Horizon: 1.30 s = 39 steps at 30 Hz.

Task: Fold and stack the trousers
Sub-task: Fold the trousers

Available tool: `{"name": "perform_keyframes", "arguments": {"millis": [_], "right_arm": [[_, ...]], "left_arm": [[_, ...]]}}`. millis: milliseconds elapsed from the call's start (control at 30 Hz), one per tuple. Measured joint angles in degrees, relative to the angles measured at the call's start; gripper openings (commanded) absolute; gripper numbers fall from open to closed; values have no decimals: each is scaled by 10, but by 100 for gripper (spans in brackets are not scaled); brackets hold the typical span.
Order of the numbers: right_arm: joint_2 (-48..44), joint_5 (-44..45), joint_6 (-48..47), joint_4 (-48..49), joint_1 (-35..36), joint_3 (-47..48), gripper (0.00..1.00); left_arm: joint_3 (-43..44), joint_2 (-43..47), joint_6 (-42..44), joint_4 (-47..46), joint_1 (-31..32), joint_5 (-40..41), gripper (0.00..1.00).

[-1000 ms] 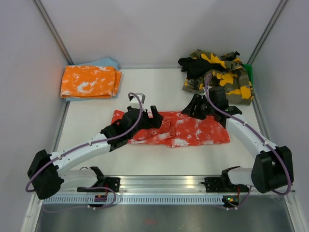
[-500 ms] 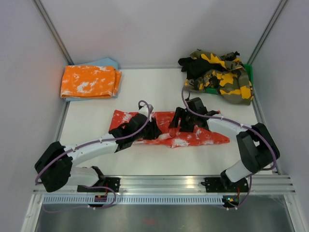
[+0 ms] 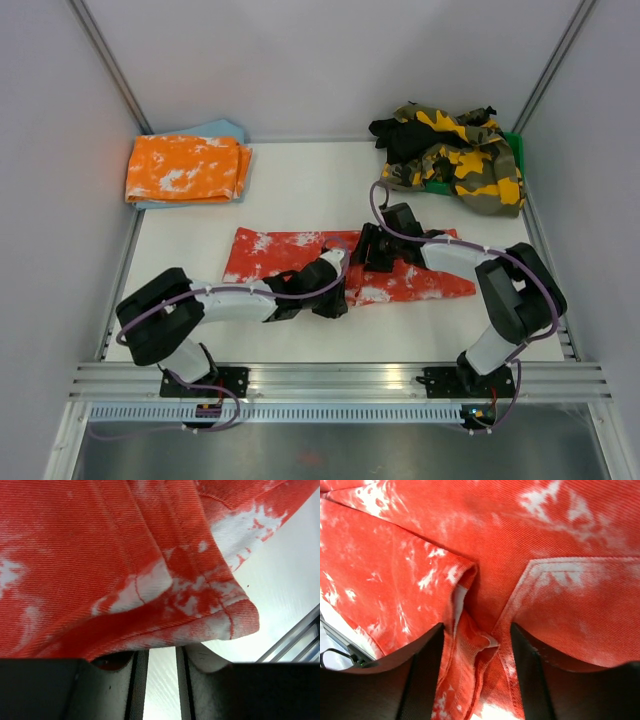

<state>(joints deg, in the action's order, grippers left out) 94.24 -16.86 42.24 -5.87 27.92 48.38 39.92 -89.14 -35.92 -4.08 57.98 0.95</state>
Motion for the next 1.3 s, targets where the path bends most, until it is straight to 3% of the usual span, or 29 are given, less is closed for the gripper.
{"name": "perform_keyframes", "arguments": {"millis": [167,367,400,433,500,633,800,1033,1300], "right_arm": [[5,-2,6,16,3,3,43],[15,-4,17,28,10,17,41],[19,-5,20,33,11,21,36],[24,-7,21,38,12,26,19],[35,-11,27,49,14,34,0],[51,-13,25,57,20,47,0],[60,-9,-5,20,21,127,0],[49,-6,-26,0,23,264,0],[-52,11,1,-70,24,193,0]], "left_arm": [[0,23,0,1,5,0,33],[0,127,-1,22,5,7,39],[-2,153,0,26,5,12,39],[-5,181,-1,34,6,22,41],[-11,240,-4,56,6,50,45],[-30,352,-24,111,6,133,54],[-64,460,-61,180,6,226,56],[-73,465,-107,237,6,285,57],[-75,459,-121,252,5,306,57]]}}
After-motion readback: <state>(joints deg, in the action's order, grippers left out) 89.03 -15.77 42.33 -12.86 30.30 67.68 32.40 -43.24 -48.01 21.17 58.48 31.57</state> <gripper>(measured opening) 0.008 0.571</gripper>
